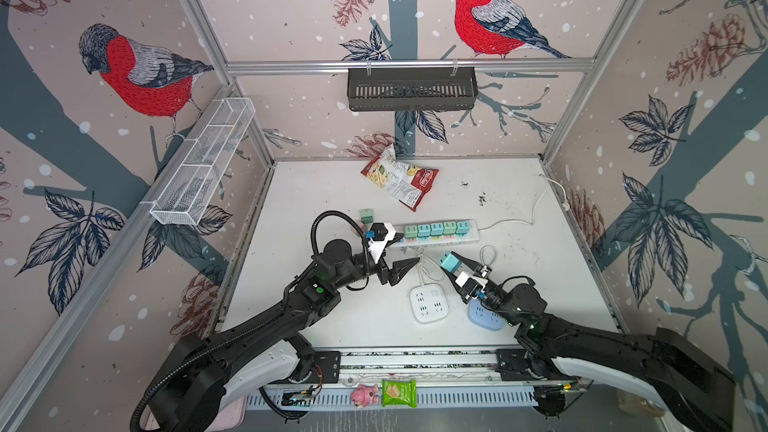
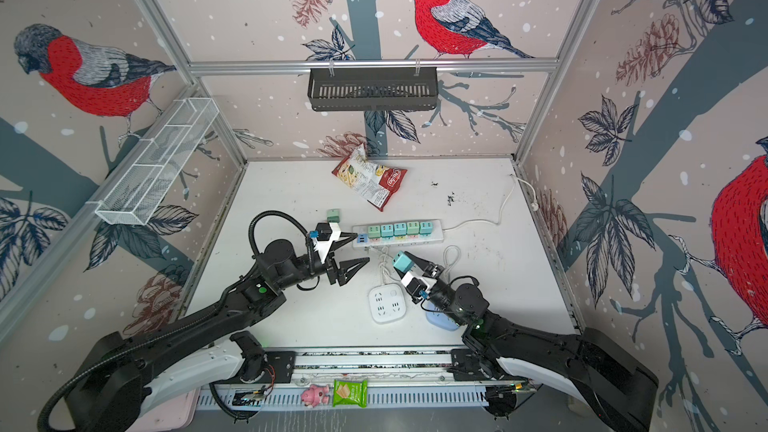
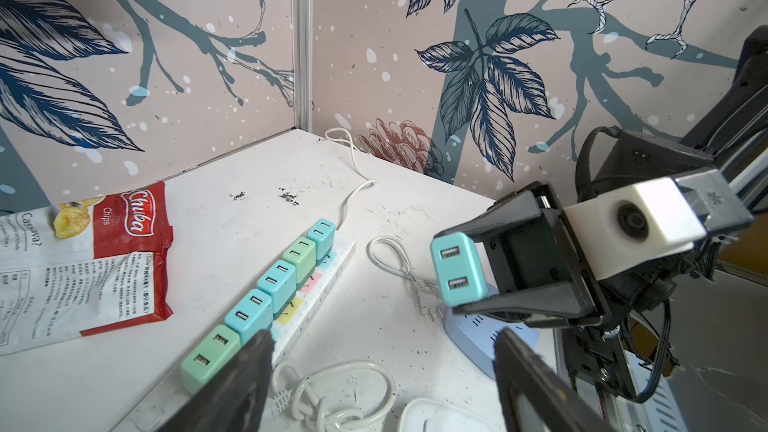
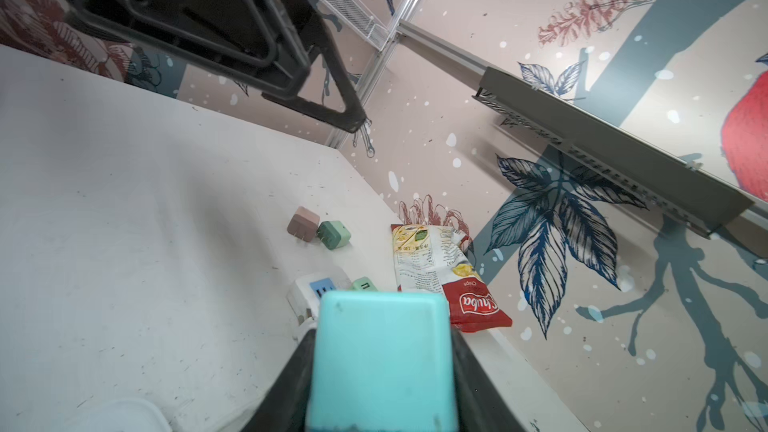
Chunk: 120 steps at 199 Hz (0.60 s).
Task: Insert the plug
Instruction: 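Close the left gripper on the teal adapter held by the right gripper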
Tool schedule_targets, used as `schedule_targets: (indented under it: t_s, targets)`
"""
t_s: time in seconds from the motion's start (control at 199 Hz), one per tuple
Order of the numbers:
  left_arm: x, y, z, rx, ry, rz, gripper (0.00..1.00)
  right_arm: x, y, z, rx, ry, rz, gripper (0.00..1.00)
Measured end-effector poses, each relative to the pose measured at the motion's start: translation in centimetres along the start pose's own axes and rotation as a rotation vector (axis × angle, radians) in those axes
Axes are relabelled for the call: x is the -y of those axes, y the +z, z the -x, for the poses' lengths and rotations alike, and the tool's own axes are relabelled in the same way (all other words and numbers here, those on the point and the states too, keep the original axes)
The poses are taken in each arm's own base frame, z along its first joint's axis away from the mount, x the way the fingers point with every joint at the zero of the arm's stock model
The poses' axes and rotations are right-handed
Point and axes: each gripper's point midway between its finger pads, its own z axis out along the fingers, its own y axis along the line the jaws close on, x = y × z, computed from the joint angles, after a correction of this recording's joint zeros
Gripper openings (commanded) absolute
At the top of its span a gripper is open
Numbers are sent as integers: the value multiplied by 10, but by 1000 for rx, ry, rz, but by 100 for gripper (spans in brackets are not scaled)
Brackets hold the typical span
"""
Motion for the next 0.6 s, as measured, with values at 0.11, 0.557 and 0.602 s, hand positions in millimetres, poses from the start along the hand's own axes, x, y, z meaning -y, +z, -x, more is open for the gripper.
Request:
schedule_targets:
  t_s: [0.11,0.557,0.602]
  targets:
    - [-2,4,-3,-19,-10,0,81,-9,3,-2,-17,-34,23,2]
    - [13,31,-13,-111,-58,-140,80,-5,0,-5,-40,-97,-33,2]
    - [16,35,-14,-123,-65,-168,80,-3,-1,-4,-38,-97,-42,2]
